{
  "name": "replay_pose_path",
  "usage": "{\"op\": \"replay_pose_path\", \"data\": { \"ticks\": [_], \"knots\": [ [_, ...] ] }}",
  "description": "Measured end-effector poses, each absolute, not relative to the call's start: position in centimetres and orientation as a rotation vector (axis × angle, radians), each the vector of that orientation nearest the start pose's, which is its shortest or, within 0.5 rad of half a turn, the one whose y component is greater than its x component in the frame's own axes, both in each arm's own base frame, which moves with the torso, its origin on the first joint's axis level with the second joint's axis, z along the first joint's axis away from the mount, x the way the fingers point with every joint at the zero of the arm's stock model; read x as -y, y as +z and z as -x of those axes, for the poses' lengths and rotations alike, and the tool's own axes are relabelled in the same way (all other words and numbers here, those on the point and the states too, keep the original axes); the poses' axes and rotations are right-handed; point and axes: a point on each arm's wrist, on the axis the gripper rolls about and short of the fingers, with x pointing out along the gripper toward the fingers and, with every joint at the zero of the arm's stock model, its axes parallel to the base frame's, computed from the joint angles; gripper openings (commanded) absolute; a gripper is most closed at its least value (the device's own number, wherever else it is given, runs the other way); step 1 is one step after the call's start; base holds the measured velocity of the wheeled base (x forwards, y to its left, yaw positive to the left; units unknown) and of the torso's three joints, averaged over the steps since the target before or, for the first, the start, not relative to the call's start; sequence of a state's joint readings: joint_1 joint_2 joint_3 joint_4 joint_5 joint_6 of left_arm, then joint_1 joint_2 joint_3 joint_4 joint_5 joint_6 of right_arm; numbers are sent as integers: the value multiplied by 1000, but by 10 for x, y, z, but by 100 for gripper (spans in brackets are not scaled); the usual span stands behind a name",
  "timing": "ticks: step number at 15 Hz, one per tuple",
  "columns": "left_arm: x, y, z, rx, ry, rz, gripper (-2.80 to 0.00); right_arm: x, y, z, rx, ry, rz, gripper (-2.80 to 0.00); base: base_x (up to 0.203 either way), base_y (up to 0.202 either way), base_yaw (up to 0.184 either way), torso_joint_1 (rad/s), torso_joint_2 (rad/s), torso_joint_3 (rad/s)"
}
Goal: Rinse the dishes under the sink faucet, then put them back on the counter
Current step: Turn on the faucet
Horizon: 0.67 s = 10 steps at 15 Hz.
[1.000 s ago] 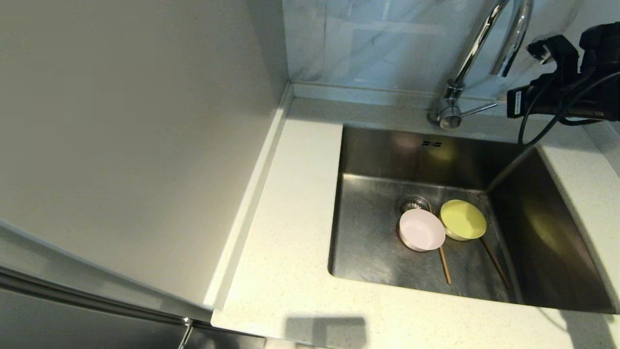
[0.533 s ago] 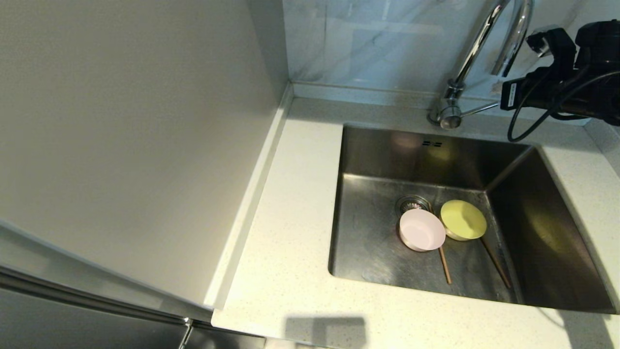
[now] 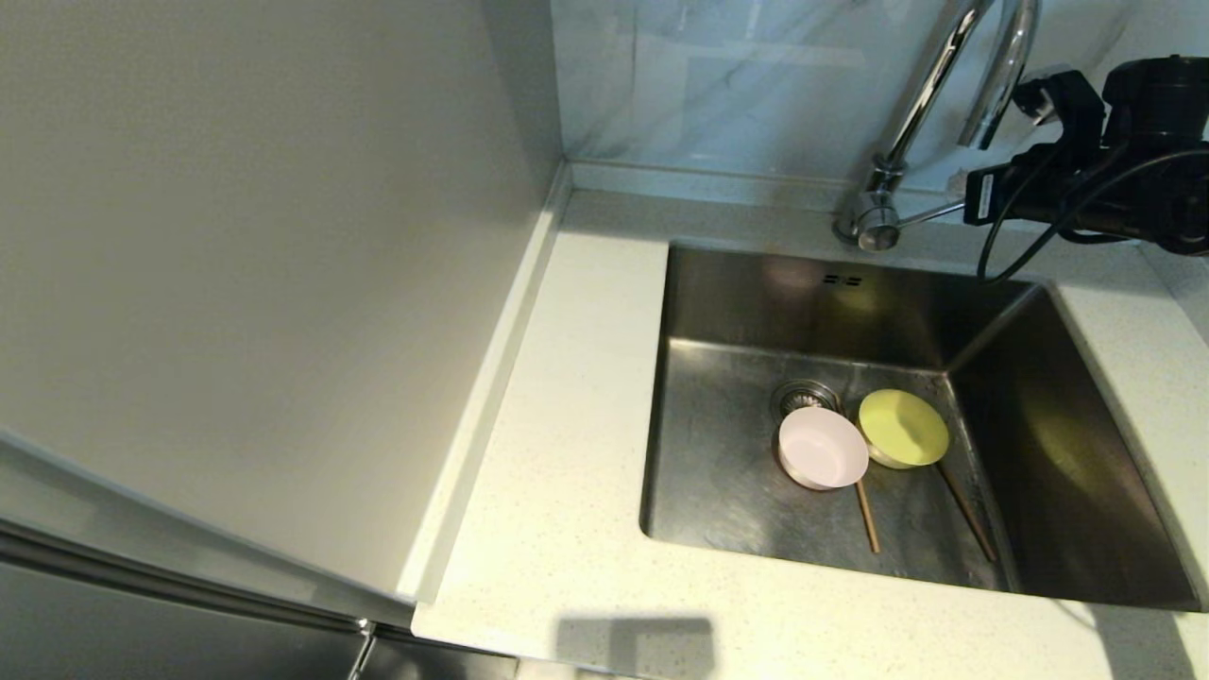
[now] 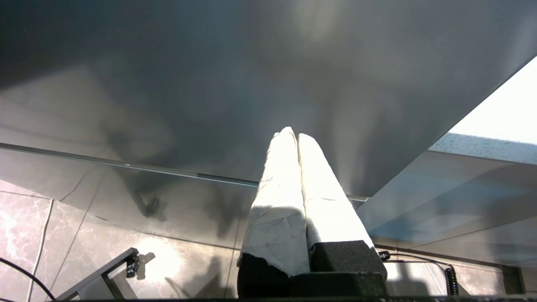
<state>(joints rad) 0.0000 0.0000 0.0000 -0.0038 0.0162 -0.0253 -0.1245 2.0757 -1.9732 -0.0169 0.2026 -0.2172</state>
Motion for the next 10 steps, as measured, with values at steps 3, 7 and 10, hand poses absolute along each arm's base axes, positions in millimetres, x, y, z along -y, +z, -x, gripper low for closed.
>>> {"op": "replay_pose_path", "data": {
  "ticks": [3,7,10],
  "knots": [
    [0,76,23,4,16,26,-280,49,308,-424,-112,92,211,-280,0,0,0,0,0,0],
    [0,76,23,4,16,25,-280,49,311,-413,-180,108,240,-280,0,0,0,0,0,0],
    [0,76,23,4,17,26,-280,52,312,-400,-248,132,266,-280,0,0,0,0,0,0]
  ]
}}
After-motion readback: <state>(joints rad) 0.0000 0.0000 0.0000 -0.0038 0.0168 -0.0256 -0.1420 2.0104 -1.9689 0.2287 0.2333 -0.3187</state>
